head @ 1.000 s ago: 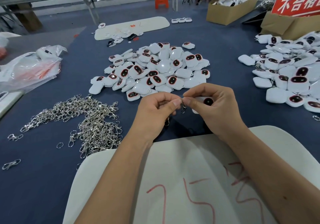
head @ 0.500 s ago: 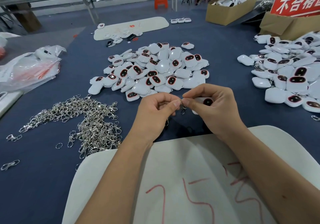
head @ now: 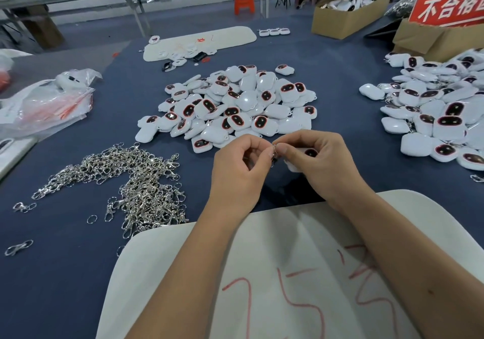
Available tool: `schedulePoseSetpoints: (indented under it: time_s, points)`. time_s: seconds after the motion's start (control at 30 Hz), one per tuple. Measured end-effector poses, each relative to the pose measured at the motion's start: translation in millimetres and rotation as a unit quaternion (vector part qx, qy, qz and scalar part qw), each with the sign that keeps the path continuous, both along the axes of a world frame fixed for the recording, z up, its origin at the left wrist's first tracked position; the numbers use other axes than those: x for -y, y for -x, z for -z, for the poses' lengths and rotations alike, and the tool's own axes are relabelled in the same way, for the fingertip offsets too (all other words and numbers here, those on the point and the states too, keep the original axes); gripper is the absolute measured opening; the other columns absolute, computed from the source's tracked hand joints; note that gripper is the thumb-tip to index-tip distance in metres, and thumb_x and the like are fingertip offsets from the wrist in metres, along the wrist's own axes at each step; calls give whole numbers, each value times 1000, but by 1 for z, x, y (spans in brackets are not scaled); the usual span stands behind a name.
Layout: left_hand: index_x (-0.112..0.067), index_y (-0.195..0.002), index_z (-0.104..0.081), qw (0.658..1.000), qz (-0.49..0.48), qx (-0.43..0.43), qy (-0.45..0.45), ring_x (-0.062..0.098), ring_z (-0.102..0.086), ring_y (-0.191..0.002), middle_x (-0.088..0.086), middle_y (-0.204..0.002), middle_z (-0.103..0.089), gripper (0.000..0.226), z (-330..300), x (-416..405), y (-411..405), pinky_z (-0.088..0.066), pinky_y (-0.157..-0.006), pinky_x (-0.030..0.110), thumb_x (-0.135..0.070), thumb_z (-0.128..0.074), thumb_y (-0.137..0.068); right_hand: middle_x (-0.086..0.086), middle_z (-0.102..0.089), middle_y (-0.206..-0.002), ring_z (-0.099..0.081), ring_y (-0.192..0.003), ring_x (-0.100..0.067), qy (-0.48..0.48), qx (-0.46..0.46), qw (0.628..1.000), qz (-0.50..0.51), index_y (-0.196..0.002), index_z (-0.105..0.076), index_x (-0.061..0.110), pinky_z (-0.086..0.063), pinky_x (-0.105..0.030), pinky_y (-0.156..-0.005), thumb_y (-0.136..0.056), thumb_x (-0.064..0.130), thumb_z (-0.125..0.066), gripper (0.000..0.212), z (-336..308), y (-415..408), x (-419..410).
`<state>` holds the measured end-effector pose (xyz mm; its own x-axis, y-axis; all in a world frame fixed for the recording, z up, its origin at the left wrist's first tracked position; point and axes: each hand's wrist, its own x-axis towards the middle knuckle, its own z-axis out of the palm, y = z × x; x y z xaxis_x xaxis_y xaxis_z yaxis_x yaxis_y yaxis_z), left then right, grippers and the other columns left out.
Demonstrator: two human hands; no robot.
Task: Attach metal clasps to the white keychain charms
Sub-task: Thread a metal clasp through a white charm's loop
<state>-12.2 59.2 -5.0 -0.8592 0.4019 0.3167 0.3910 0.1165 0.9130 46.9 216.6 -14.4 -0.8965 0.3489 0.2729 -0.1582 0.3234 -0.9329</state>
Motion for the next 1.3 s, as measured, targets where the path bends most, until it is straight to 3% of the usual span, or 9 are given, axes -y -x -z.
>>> schedulePoseSetpoints:
  time_s: [0.27,0.33,0.47,0.53,0.67,0.9,1.0,1.1,1.3]
  points:
    - [-15,-83,-70,999,-19,-47,-2,15,-58,-65,-4,-71,-67,11,2,-4,-1,-42,-59,14,-8,-68,-91,0,-79,-85,-67,-75,-5,26,13,999,-44,-92,-83,23,-52,-16,-71,-98,17,-73,14,-5,-3,-1]
    - [-19,-83,-68,998,-14,-63,7,9,-57,-65,-8,-72,-66,12,3,-4,-1,-40,-59,11,-10,-68,-91,1,-78,-81,-65,-72,-5,24,2,999,-33,-89,-83,22,-50,-15,-68,-97,15,-73,14,-5,-4,0]
    - [-21,-83,-68,994,-30,-98,32,6,-58,-71,-12,-75,-66,12,6,-4,1,-40,-63,10,-13,-68,-92,3,-74,-75,-62,-66,-14,-45,-35,998,4,-86,-79,21,-50,-21,-64,-97,11,-73,16,-2,-4,5]
    - [-21,-84,-68,993,-36,-104,41,6,-59,-72,-13,-77,-66,12,6,-4,2,-41,-65,9,-12,-67,-92,8,-73,-74,-62,-65,-9,-78,-53,995,20,-85,-78,22,-48,-18,-64,-96,9,-73,17,-2,-5,8]
    - [-18,-84,-69,994,-21,-93,57,2,-58,-71,-16,-74,-65,13,7,-2,3,-40,-65,9,-9,-66,-93,10,-73,-76,-66,-72,-14,-141,-61,987,44,-86,-79,19,-51,-20,-67,-94,6,-74,16,-2,-6,10]
    - [-20,-87,-66,988,-35,-111,105,8,-58,-73,-12,-78,-64,12,10,-3,2,-46,-66,20,-13,-62,-96,9,-74,-80,-67,-76,-8,-224,-66,970,71,-90,-81,12,-50,-21,-72,-91,0,-75,14,-4,-6,13]
    - [-20,-88,-62,985,-30,-127,116,12,-57,-73,-9,-80,-62,12,11,-3,2,-48,-67,30,-14,-59,-97,6,-76,-83,-68,-78,-9,-224,-74,969,73,-91,-82,11,-53,-24,-75,-91,-1,-76,13,-5,-7,13]
    - [-18,-86,-60,983,-27,-152,97,14,-54,-71,-8,-79,-58,12,9,-3,1,-45,-63,30,-11,-59,-95,8,-76,-83,-68,-78,-9,-218,-88,969,73,-91,-82,11,-51,-20,-74,-91,-1,-75,14,-6,-7,14]
    - [-17,-83,-58,975,-40,-211,57,17,-53,-73,-7,-81,-54,12,4,-5,-1,-42,-62,30,-8,-61,-90,5,-77,-79,-67,-71,-11,-53,-33,998,12,-88,-80,19,-52,-20,-68,-98,12,-71,15,-4,-5,10]
